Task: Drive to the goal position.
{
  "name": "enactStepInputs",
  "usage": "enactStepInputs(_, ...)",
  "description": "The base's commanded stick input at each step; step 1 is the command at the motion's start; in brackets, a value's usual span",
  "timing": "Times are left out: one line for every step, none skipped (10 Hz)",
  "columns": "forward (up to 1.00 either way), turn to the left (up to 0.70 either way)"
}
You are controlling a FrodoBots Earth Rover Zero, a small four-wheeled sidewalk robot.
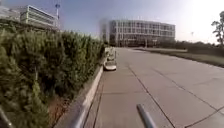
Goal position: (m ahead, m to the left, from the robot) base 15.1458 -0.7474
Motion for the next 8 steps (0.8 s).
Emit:
enactStepInputs(0.00, 0.00)
enactStepInputs(0.00, 0.00)
enactStepInputs(0.59, -0.23)
enactStepInputs(0.70, -0.27)
enactStepInputs(0.70, -0.27)
enactStepInputs(0.70, -0.27)
enactStepInputs(0.70, -0.27)
enactStepInputs(0.70, -0.27)
